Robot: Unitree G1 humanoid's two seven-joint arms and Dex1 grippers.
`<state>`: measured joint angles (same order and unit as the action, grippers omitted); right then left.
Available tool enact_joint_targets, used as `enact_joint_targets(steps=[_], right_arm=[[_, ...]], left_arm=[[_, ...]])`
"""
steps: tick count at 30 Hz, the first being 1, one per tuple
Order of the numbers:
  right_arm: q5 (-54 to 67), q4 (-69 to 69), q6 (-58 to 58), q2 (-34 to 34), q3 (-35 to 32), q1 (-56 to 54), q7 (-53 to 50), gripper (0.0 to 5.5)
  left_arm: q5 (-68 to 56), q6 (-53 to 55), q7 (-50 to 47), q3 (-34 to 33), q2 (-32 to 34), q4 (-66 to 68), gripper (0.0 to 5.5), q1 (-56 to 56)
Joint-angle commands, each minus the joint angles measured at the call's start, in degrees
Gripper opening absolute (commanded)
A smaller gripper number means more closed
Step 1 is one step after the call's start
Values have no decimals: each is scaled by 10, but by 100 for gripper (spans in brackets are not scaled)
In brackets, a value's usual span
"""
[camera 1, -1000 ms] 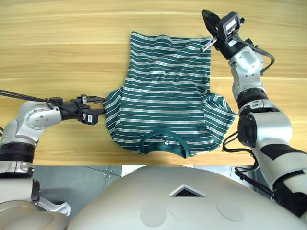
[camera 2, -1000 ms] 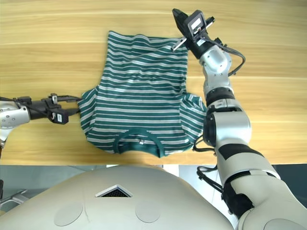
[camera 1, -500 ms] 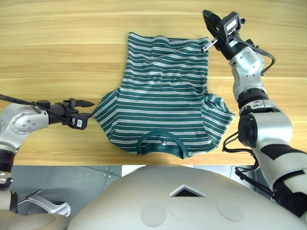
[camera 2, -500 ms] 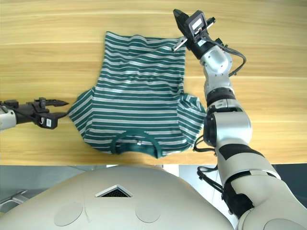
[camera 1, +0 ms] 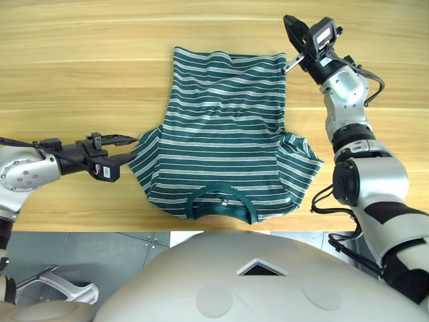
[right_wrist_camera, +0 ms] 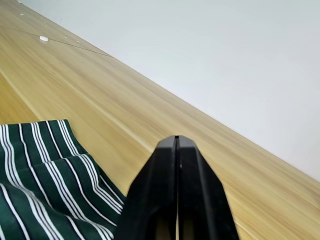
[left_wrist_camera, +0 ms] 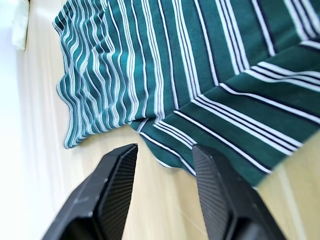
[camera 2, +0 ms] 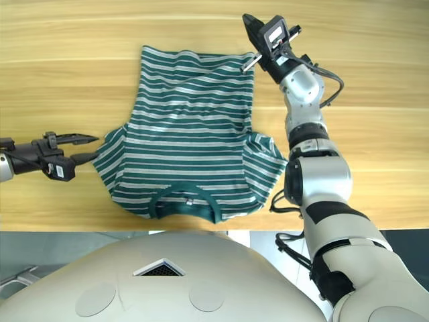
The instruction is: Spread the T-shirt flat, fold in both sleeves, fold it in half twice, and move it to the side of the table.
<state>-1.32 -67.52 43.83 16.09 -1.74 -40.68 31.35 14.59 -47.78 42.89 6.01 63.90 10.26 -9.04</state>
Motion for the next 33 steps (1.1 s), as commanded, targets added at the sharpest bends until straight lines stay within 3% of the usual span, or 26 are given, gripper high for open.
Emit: enact_joint_targets(steps=[1,20,33], right_arm=[[3,-1,-5,3,-3,4,6,0],[3,-3,-8,10,-5,5,5,0],[2,-3,-6,9,-4,4,4,0]], left_arm=[[44,0,2,15,10,23,205,-6],[83,11,-5,28,21,51,205,8],[87,5,12,78,-3,78,191,52]])
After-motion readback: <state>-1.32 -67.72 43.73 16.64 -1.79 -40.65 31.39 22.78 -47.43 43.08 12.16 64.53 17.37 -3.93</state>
